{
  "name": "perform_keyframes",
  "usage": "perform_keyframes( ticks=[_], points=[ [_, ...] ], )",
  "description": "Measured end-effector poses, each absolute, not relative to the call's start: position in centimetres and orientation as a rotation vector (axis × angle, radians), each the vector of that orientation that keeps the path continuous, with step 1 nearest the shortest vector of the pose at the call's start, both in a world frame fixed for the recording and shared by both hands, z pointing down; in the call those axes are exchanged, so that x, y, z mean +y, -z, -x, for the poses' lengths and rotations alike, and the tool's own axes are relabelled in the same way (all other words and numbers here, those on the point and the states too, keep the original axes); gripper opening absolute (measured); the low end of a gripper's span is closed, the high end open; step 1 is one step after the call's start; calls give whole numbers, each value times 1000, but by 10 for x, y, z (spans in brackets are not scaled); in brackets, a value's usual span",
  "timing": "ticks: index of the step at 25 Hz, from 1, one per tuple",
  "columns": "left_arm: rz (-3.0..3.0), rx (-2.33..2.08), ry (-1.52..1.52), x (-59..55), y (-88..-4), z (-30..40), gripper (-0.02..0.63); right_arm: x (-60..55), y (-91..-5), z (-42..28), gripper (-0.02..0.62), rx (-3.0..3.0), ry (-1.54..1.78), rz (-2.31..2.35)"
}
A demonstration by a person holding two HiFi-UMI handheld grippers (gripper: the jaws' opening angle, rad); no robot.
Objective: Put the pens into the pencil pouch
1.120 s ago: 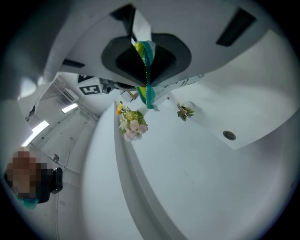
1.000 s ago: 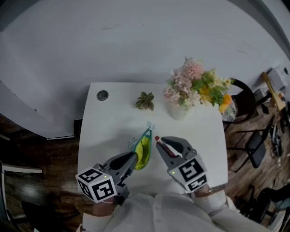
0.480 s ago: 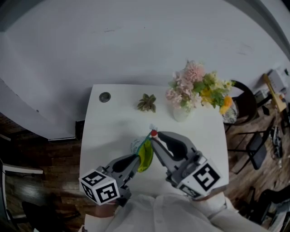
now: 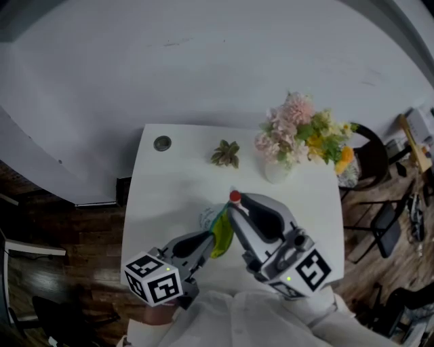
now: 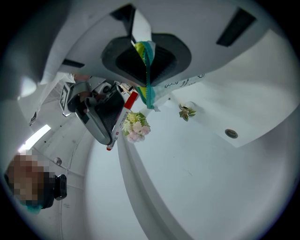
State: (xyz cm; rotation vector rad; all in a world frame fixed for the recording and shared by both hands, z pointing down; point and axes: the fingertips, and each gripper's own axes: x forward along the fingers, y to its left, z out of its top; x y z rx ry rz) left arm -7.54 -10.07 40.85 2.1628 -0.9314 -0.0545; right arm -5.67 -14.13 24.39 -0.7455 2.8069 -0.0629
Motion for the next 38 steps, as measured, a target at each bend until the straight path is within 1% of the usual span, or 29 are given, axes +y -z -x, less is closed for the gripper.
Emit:
perform_keyframes(
  ticks=[8,15,21,34,38],
  points=[
    [-2156,-933,67,-100,-406,76,31,-138,-255,64,66,2808,90,685],
    [-2154,-937,77,-100,-405,78,31,-142,-280,59,66,2865,85,754],
    [-2156,-932,77,-102,-404,79,30,-142,-280,56,66,2867,126,770],
    [-2165,-916,64,-101,-403,75,31,-141,-290,39,66,2890,146,834],
    [-2151,-912,71,-102,-401,73,31,-140,-294,27,66,2898,105,881]
  ],
)
